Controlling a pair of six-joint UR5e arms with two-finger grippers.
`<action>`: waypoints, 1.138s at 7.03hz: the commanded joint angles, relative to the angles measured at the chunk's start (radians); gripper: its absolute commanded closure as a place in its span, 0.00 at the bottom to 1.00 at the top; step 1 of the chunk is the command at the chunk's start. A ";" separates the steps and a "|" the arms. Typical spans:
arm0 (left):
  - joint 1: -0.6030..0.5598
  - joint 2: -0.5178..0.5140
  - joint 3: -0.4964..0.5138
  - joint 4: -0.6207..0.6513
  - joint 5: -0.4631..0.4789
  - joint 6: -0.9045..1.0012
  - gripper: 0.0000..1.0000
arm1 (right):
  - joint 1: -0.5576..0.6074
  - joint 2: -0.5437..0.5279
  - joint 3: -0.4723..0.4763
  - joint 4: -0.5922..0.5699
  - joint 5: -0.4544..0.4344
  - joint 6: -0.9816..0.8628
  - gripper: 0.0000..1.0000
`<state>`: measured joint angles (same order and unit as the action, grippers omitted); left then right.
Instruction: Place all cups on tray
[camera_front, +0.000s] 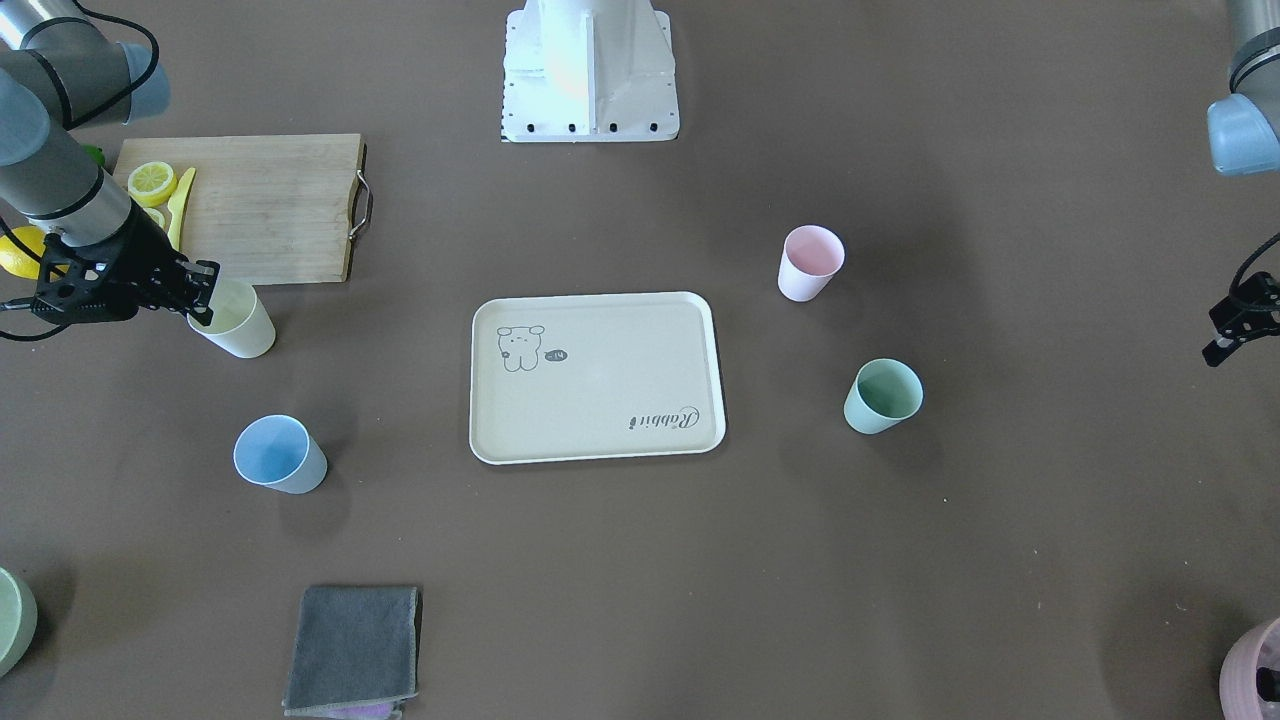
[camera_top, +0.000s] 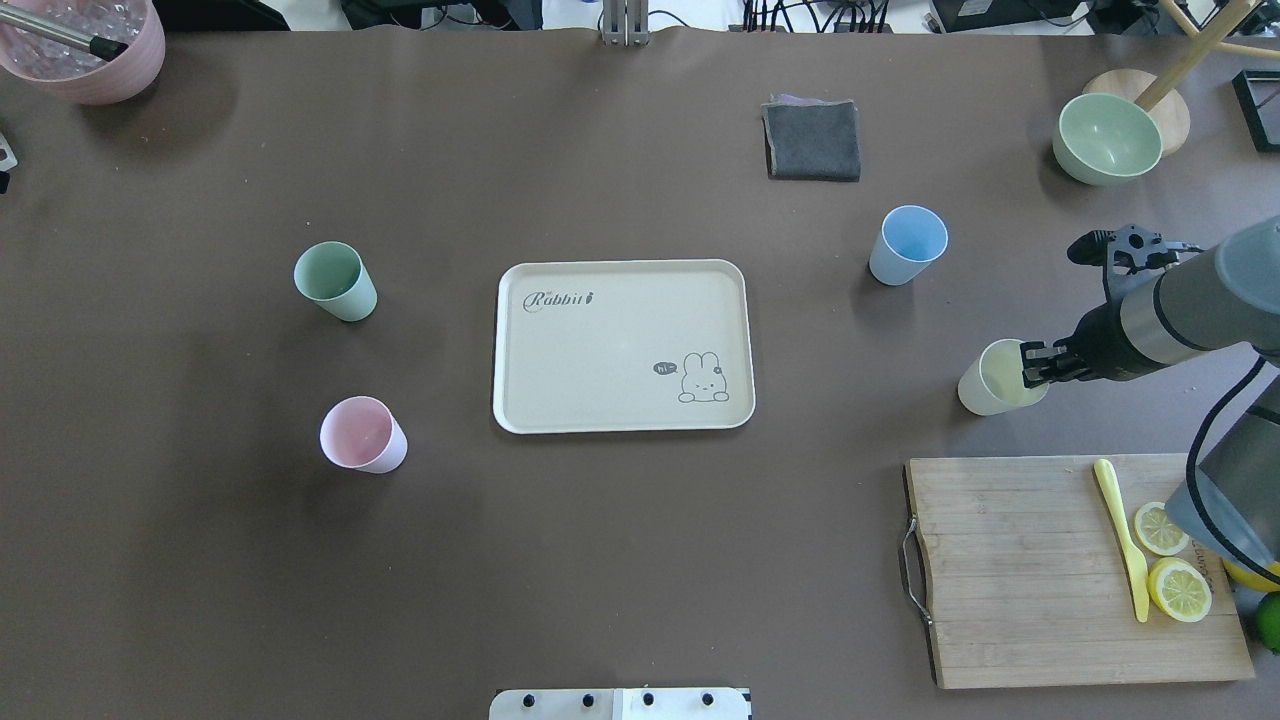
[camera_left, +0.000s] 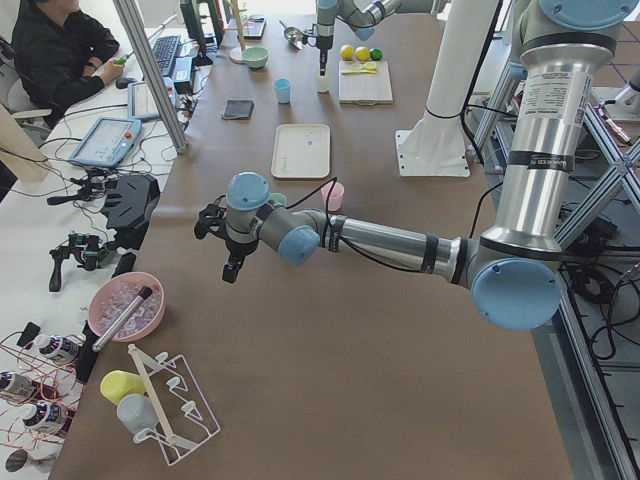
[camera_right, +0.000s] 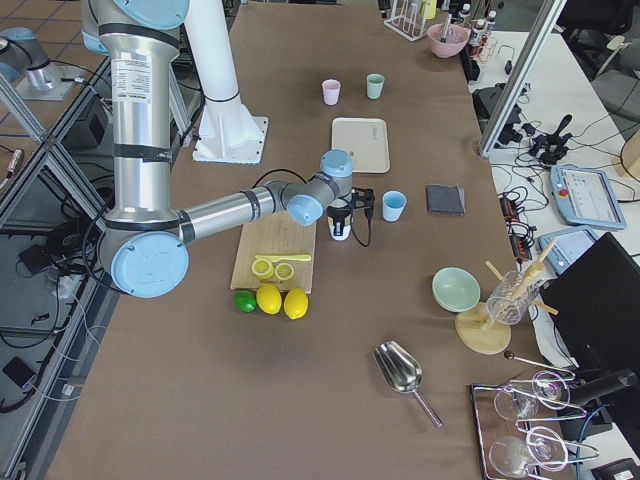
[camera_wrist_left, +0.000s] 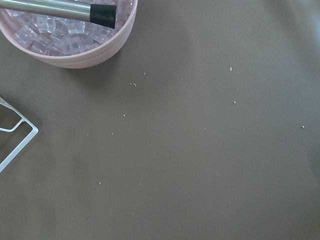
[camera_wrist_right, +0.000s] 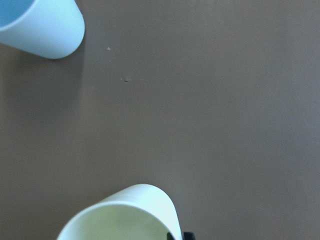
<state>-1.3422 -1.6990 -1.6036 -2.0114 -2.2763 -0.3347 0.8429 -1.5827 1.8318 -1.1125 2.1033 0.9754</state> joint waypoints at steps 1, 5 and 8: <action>0.000 -0.008 -0.001 0.002 0.000 -0.001 0.03 | 0.107 0.077 0.018 -0.074 0.111 0.002 1.00; -0.002 -0.004 -0.003 0.000 0.000 -0.001 0.02 | 0.029 0.445 0.026 -0.464 0.065 0.099 1.00; -0.002 -0.004 0.002 0.000 0.000 -0.001 0.02 | -0.122 0.631 -0.121 -0.469 -0.034 0.238 1.00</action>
<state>-1.3437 -1.7028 -1.6033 -2.0111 -2.2769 -0.3359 0.7717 -1.0232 1.7740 -1.5790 2.0924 1.1732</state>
